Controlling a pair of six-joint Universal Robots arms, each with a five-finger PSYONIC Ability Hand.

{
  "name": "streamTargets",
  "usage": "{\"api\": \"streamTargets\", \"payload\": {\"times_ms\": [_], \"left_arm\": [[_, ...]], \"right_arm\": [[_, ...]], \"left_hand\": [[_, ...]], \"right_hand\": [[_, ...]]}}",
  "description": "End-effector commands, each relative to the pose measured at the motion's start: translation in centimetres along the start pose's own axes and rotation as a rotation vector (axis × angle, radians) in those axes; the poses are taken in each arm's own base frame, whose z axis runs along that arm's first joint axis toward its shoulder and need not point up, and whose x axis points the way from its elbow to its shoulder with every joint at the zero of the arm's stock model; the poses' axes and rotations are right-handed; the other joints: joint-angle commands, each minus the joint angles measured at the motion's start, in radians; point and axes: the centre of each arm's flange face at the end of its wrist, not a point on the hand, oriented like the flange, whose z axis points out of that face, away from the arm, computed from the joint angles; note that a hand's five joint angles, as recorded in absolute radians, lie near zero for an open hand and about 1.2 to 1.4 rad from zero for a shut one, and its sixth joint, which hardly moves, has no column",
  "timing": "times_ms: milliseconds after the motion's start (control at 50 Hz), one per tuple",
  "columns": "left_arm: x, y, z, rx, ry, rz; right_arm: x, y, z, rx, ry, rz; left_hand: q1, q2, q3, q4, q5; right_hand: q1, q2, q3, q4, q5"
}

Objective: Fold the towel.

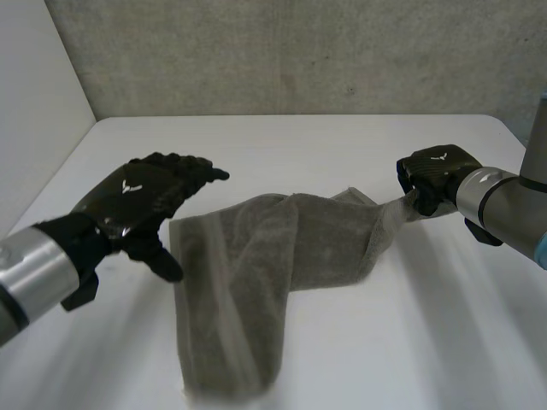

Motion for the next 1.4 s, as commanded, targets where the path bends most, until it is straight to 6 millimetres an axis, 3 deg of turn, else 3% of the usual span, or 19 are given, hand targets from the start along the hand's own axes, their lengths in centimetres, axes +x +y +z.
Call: {"api": "streamTargets", "payload": {"times_ms": [20, 120, 220, 400, 440, 560, 700, 940, 1000, 1040, 1060, 1080, 1100, 1140, 1180, 1200, 1240, 1280, 1400], "left_arm": [[-2.7, -0.2, 4.1, -0.014, -0.007, -0.016], [-4.3, 0.4, 7.4, -0.031, -0.02, -0.048], [-4.5, 1.1, 11.6, -0.03, -0.027, -0.145], [-5.1, 0.5, 15.5, 0.03, -0.018, -0.232], [-5.1, 0.5, 16.3, 0.043, -0.011, -0.248], [-4.2, 1.1, 18.8, 0.052, 0.033, -0.307], [-1.9, 3.7, 21.0, -0.018, 0.108, -0.33], [3.6, 6.1, 22.2, -0.083, 0.332, -0.343], [4.4, 6.4, 22.6, -0.08, 0.35, -0.338], [4.4, 6.6, 23.0, -0.07, 0.348, -0.332], [4.4, 6.6, 23.0, -0.069, 0.348, -0.332], [4.2, 6.3, 23.2, -0.056, 0.336, -0.323], [4.2, 6.3, 23.2, -0.056, 0.336, -0.323], [3.6, 5.3, 23.4, -0.024, 0.283, -0.307], [0.3, 3.4, 23.5, 0.031, 0.066, -0.271], [0.2, 3.4, 23.5, 0.031, 0.064, -0.271], [-5.1, 0.9, 22.1, 0.076, -0.156, -0.235], [-6.4, -0.3, 21.2, 0.083, -0.197, -0.221], [-6.1, -2.6, 17.5, 0.036, -0.191, -0.213]], "right_arm": [[-0.2, 0.6, -0.2, -0.013, -0.012, 0.006], [-0.9, 0.2, -0.6, 0.042, -0.048, 0.003], [-0.9, -3.6, -3.7, 0.246, -0.081, -0.033], [-1.4, -6.9, -7.2, 0.388, -0.151, -0.04], [-1.7, -7.9, -8.9, 0.438, -0.17, -0.059], [-2.5, -8.1, -11.0, 0.485, -0.216, -0.089], [-3.9, -8.3, -13.7, 0.549, -0.316, -0.133], [-4.4, -7.6, -14.1, 0.544, -0.325, -0.168], [-4.5, -7.4, -14.0, 0.538, -0.326, -0.175], [-4.5, -7.2, -13.9, 0.533, -0.326, -0.173], [-4.5, -7.2, -13.9, 0.533, -0.326, -0.174], [-4.5, -7.2, -13.8, 0.533, -0.325, -0.175], [-4.4, -7.1, -13.7, 0.53, -0.319, -0.176], [-4.1, -7.1, -13.5, 0.529, -0.307, -0.178], [-4.0, -7.2, -13.3, 0.535, -0.3, -0.183], [-3.8, -7.1, -13.1, 0.537, -0.29, -0.188], [-3.6, -7.1, -12.9, 0.538, -0.276, -0.19], [-3.4, -7.0, -12.4, 0.53, -0.264, -0.187], [-3.0, -5.8, -10.4, 0.461, -0.238, -0.157]], "left_hand": [[0.017, 0.022, 0.02, 0.023, 0.002], [0.029, 0.034, 0.032, 0.035, 0.014], [0.058, 0.064, 0.061, 0.064, 0.043], [0.073, 0.078, 0.076, 0.079, 0.058], [0.096, 0.102, 0.099, 0.102, 0.081], [0.117, 0.122, 0.12, 0.123, 0.102], [0.131, 0.137, 0.135, 0.137, 0.116], [0.164, 0.169, 0.167, 0.17, 0.149], [0.29, 0.296, 0.293, 0.296, 0.275], [0.809, 0.815, 0.812, 0.815, 0.794], [0.812, 0.818, 0.816, 0.818, 0.798], [1.103, 1.109, 1.106, 1.109, 1.088], [1.106, 1.112, 1.109, 1.112, 1.091], [1.203, 1.208, 1.206, 1.209, 1.188], [1.203, 1.208, 1.206, 1.209, 1.188], [1.203, 1.208, 1.206, 1.209, 1.188], [1.203, 1.208, 1.206, 1.209, 1.188], [1.203, 1.208, 1.206, 1.209, 1.188], [1.203, 1.208, 1.206, 1.209, 1.188]], "right_hand": [[0.059, 0.071, 0.063, 0.061, 0.062], [0.059, 0.071, 0.063, 0.061, 0.062], [0.059, 0.071, 0.063, 0.061, 0.062], [0.059, 0.071, 0.063, 0.061, 0.062], [0.059, 0.071, 0.063, 0.061, 0.062], [0.059, 0.071, 0.063, 0.061, 0.062], [0.059, 0.071, 0.063, 0.061, 0.062], [0.059, 0.071, 0.063, 0.061, 0.062], [0.059, 0.071, 0.063, 0.061, 0.062], [0.059, 0.071, 0.063, 0.061, 0.062], [0.059, 0.071, 0.063, 0.061, 0.062], [0.059, 0.071, 0.063, 0.061, 0.062], [0.059, 0.071, 0.063, 0.061, 0.062], [0.059, 0.071, 0.063, 0.061, 0.062], [0.059, 0.071, 0.063, 0.061, 0.062], [0.059, 0.071, 0.063, 0.061, 0.062], [0.059, 0.071, 0.063, 0.061, 0.062], [0.059, 0.071, 0.063, 0.061, 0.062], [0.059, 0.071, 0.063, 0.061, 0.062]]}}
